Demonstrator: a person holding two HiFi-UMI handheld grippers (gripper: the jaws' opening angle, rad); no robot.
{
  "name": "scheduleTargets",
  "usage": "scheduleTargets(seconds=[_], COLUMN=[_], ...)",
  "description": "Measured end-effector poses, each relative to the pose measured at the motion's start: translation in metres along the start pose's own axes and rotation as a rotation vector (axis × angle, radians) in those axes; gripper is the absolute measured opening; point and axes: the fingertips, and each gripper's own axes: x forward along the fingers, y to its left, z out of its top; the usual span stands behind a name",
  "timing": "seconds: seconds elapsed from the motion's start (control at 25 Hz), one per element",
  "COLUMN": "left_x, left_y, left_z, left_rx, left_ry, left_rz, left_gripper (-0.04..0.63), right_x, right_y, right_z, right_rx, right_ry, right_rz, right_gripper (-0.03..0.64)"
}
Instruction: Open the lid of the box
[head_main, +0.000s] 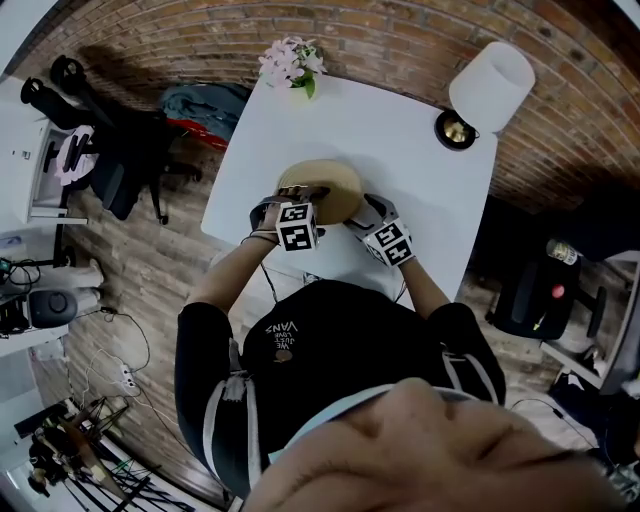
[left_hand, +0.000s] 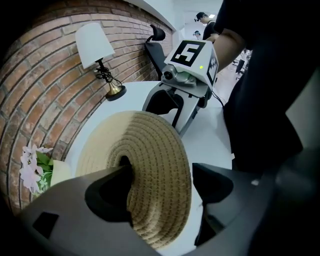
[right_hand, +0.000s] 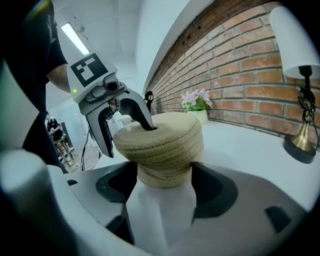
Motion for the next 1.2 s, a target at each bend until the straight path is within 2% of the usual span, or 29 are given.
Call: scheduleTargets(seconds=[0.48,0.76,1.0,1.2], left_x=[0.02,0.021,0.02,0.013], left_y=[0.003,0.005,0.004,0.006], left_z=[0.0,0.0,0.001,0.01], left_rx=[-0.07,-0.087,-0.089,-0.126], left_ry=[0.039,0.015,0.005,-0.046], left_rz=[-0.047,-0.07,-0.057,-0.066], left_gripper=[0.374,0.374,0.374,0.373], right_x=[0.002,0.004,0.003,0.003], right_y=[0.002,-0.001,0.001,-0.001], right_z=[-0.001,0.0,-0.002,-0.002], right_rx=[-0.022,-0.019,-0.02,-0.022], right_ry=[0.008,0.007,0.016,0.022], right_rz=[0.002,-0.002,-0.009,-0.015], right_gripper=[0.313,0.314,0.314,0.314])
